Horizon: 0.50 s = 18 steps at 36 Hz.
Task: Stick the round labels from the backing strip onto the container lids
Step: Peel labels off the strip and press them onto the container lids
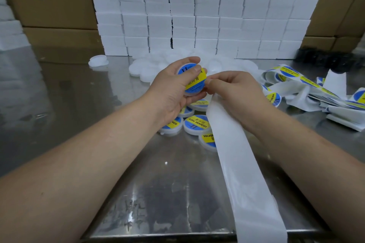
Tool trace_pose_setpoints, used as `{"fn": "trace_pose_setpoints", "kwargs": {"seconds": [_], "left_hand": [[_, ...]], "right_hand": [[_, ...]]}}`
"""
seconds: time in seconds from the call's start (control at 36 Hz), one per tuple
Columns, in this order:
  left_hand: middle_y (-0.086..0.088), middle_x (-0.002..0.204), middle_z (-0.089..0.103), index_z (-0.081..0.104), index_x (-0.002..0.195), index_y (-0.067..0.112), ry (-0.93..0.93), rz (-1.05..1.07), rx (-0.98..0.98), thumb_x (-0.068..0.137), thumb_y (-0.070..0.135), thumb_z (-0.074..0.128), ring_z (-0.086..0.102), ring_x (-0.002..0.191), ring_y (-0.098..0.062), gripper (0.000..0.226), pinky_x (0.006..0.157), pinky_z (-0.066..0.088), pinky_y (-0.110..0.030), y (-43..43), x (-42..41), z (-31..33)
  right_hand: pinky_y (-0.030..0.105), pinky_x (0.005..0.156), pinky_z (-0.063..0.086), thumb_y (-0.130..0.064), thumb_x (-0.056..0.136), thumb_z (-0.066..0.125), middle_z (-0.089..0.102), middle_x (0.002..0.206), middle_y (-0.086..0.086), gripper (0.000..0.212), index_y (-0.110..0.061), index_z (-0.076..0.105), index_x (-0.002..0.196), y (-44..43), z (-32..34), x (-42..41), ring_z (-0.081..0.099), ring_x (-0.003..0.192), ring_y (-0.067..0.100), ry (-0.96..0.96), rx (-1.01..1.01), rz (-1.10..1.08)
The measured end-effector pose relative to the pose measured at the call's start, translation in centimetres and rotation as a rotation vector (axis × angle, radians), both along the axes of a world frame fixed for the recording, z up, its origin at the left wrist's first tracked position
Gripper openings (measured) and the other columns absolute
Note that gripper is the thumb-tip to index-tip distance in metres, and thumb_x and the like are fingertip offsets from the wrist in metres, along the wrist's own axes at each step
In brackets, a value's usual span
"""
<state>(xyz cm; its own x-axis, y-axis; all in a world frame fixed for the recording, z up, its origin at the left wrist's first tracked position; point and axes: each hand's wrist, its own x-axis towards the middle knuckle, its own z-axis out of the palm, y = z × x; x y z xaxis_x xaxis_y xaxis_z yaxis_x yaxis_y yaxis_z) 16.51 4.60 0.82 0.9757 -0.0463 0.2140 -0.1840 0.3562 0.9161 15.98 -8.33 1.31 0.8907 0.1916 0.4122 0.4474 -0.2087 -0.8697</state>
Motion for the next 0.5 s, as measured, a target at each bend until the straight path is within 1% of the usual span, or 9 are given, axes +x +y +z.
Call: {"fn": "trace_pose_setpoints", "kwargs": {"seconds": [0.19, 0.5], "left_hand": [[-0.004, 0.094, 0.066, 0.061, 0.092, 0.023, -0.02, 0.015, -0.006, 0.091, 0.009, 0.054, 0.066, 0.082, -0.02, 0.016, 0.061, 0.056, -0.028, 0.08, 0.04, 0.02], [-0.001, 0.09, 0.069, 0.063, 0.091, 0.024, -0.03, 0.01, -0.003, 0.092, 0.009, 0.053, 0.069, 0.075, -0.016, 0.018, 0.06, 0.055, -0.028, 0.11, 0.12, -0.21]], "right_hand": [[0.002, 0.048, 0.035, -0.01, 0.086, 0.057, 0.059, 0.048, -0.021, 0.029, -0.025, 0.065, 0.064, 0.0, -0.03, 0.01, 0.053, 0.051, -0.012, -0.003, -0.016, -0.006], [0.002, 0.049, 0.036, -0.011, 0.086, 0.057, 0.061, 0.05, -0.02, 0.028, -0.026, 0.066, 0.064, 0.04, -0.2, 0.23, 0.054, 0.052, -0.011, -0.002, -0.023, -0.019]]}}
